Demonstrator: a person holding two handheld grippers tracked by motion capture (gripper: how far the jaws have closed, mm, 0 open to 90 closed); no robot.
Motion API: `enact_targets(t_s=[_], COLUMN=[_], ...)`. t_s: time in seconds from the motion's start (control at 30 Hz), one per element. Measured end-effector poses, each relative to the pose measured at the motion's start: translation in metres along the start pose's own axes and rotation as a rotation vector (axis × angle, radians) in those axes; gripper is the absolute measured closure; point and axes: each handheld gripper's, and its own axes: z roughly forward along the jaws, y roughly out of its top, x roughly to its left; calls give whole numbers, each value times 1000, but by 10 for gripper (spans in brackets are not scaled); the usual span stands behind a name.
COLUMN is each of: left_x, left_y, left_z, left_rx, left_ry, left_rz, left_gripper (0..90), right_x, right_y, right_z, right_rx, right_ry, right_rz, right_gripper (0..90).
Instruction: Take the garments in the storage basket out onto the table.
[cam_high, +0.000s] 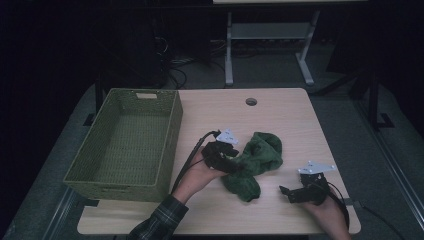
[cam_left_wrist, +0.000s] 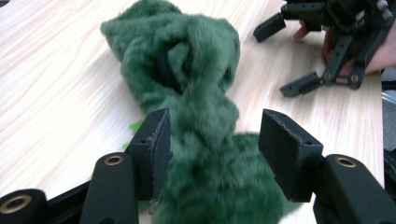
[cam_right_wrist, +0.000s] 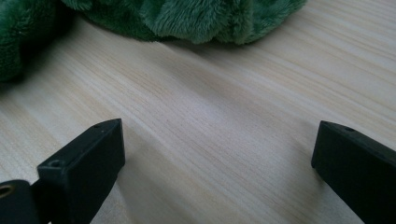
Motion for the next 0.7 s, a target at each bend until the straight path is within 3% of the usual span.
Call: enact_targets(t_s=[0.27,0.5,0.7], left_x=[-9,-22,-37], left_y=[-25,-46,-53], left_z=[-14,-15,-12], left_rx=[-17,-6,0], left_ry=[15,2,-2], left_rz=[1,14,42], left_gripper=[445,467,491], right_x=[0,0,0], right_y=[0,0,0], right_z=[0,0,0], right_rx=[1,0,0], right_ry=[1,1,1], right_rz=[-2,0,0], right_gripper=[24,24,24])
